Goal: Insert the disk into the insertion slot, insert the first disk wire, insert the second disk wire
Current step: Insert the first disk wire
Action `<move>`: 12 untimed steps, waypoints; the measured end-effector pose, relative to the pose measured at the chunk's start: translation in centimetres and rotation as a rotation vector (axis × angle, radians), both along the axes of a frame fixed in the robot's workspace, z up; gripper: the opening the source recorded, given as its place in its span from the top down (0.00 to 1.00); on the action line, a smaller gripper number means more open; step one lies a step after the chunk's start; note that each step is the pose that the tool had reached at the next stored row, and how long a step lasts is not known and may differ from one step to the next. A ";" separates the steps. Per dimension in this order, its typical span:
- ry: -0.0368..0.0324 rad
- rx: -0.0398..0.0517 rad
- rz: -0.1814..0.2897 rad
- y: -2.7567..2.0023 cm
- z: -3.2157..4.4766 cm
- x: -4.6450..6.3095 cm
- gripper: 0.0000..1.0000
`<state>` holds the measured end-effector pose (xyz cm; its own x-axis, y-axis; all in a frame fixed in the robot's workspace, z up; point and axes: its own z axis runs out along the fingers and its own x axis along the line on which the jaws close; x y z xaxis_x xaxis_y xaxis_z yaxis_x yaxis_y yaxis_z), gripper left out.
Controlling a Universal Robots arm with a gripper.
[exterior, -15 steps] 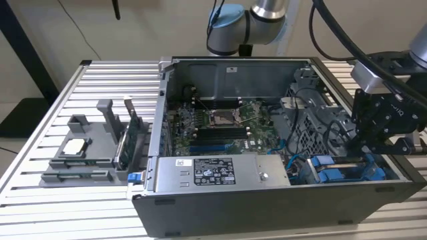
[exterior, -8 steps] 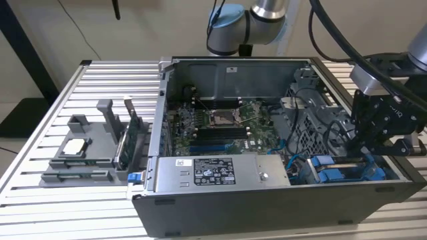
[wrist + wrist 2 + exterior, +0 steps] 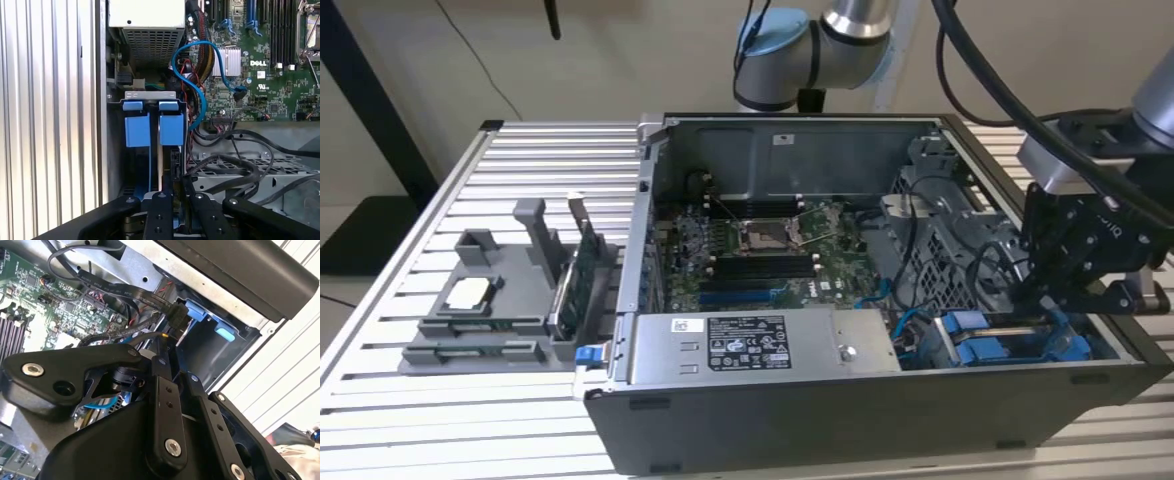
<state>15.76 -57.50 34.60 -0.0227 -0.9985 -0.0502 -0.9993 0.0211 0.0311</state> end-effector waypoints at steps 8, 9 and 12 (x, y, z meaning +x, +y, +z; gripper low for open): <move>0.0016 -0.0003 0.000 0.00 -0.18 0.4 0.81; 0.0017 -0.0002 0.000 0.00 -0.19 0.4 0.81; 0.0018 0.0000 0.002 0.03 -0.26 0.4 0.81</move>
<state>16.19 -57.47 34.34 -0.0211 -0.9985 -0.0502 -0.9993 0.0194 0.0329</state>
